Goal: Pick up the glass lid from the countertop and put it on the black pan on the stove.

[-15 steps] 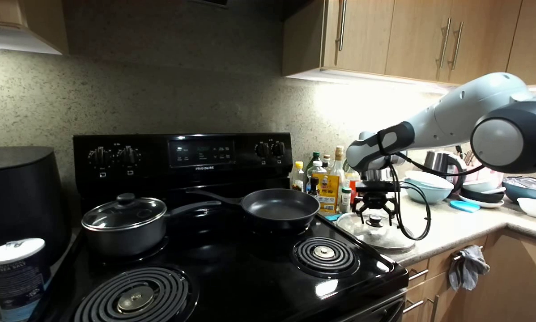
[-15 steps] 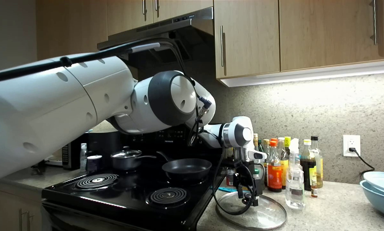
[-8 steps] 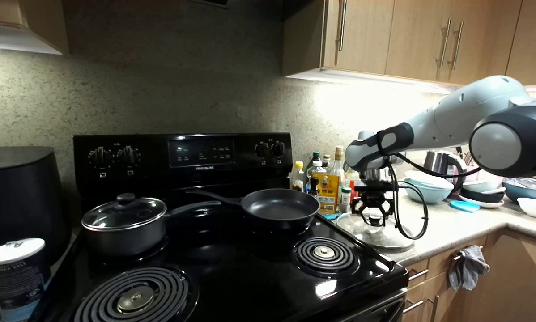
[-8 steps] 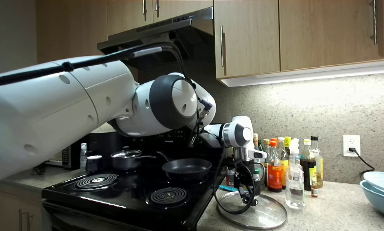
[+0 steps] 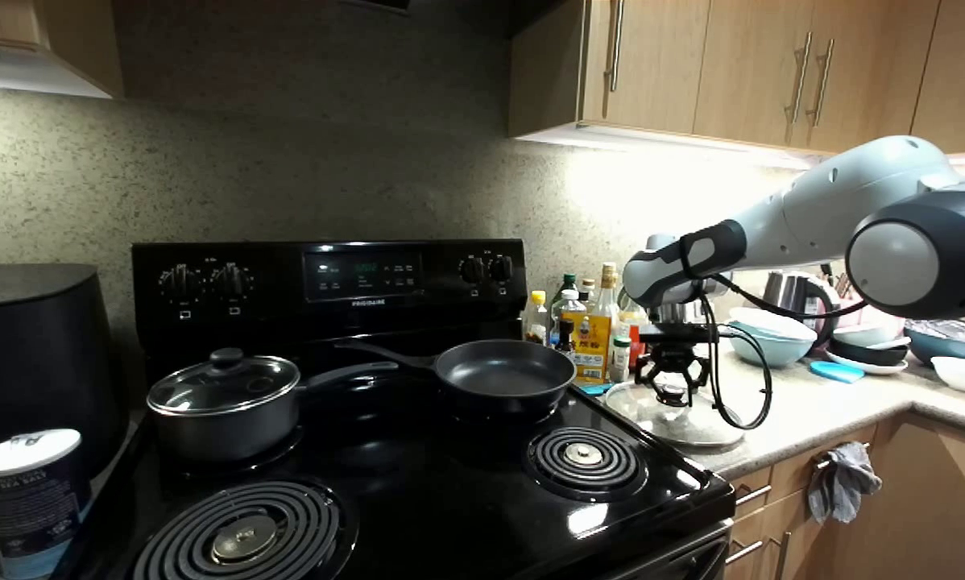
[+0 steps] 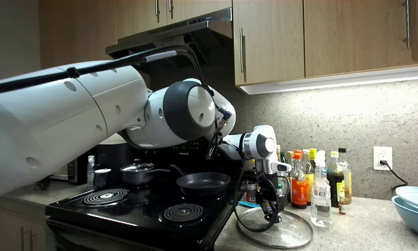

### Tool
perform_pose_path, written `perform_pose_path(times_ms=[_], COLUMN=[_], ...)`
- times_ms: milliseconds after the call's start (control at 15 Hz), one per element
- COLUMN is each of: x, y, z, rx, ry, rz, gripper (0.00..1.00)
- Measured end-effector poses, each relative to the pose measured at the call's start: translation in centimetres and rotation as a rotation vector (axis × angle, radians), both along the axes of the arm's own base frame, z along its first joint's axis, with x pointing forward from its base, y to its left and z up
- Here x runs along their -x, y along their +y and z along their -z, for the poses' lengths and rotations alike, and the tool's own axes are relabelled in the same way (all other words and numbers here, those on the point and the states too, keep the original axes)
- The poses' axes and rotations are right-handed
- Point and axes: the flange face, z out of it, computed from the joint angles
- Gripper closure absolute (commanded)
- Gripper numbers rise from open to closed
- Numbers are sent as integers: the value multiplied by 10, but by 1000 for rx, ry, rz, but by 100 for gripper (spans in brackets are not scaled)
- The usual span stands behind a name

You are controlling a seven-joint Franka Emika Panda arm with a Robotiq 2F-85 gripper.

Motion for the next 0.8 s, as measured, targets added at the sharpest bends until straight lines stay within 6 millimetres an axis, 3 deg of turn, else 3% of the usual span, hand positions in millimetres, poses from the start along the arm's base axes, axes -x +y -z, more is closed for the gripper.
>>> perform_pose_path(times_ms=[67,133,267,800], x=[0,0,0,-2], y=[0,0,0,-23], z=[0,1,0,-13], rx=[1,1,3,66], ry=[1,1,-3,-62], rz=[-1,-1,0,76], gripper=[12,5,0,0])
